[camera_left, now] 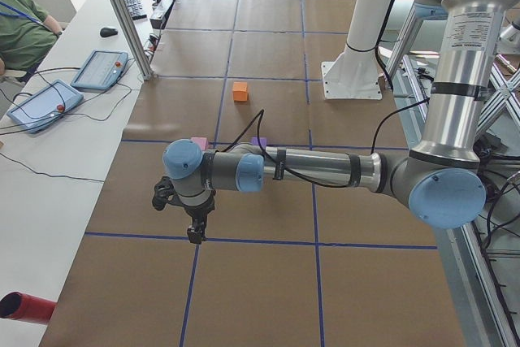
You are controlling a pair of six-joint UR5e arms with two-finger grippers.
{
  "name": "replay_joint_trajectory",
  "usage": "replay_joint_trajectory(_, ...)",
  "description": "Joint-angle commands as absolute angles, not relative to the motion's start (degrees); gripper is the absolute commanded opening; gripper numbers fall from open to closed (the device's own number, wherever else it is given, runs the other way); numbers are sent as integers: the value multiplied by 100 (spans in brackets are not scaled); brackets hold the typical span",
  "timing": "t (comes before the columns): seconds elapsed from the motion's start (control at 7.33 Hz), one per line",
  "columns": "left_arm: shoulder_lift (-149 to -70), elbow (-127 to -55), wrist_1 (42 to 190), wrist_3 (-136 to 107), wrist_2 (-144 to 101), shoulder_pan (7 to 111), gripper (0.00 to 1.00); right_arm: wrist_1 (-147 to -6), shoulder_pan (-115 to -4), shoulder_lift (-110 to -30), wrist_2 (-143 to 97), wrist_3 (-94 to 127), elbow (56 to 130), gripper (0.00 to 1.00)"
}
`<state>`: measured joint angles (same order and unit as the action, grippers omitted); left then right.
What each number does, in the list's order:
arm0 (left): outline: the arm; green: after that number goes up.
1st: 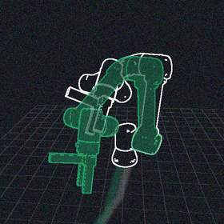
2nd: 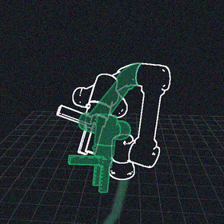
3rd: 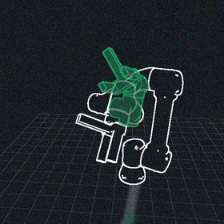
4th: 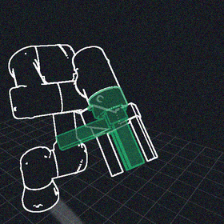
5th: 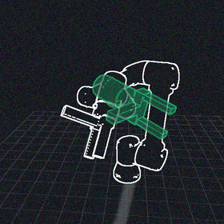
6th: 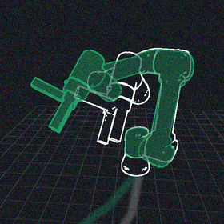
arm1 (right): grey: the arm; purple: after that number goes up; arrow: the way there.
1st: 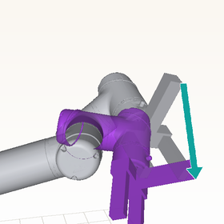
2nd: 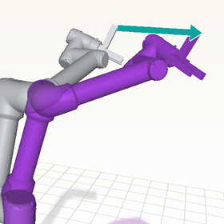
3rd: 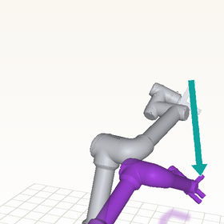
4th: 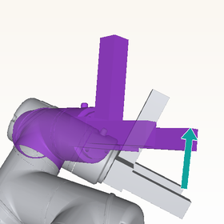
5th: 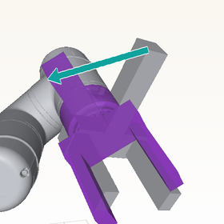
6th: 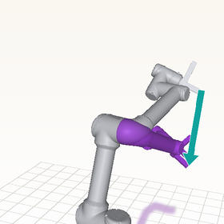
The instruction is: Arrange blocks in a line
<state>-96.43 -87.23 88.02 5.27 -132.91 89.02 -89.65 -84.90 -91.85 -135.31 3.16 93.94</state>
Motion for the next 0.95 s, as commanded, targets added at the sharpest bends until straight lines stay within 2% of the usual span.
replay_joint_trajectory(0.0,-9650,-8736,8780,519,-13289,8912,100,-8965,-8490,-9185,-13535,316,9387,100)
replay_joint_trajectory(0.41,-9650,-8745,8771,510,-13298,8903,100,-8965,-8490,-9185,-13535,316,9396,100)
replay_joint_trajectory(0.82,-9711,-9376,8754,414,-13280,8877,100,-8965,-8482,-9185,-13535,316,9396,100)
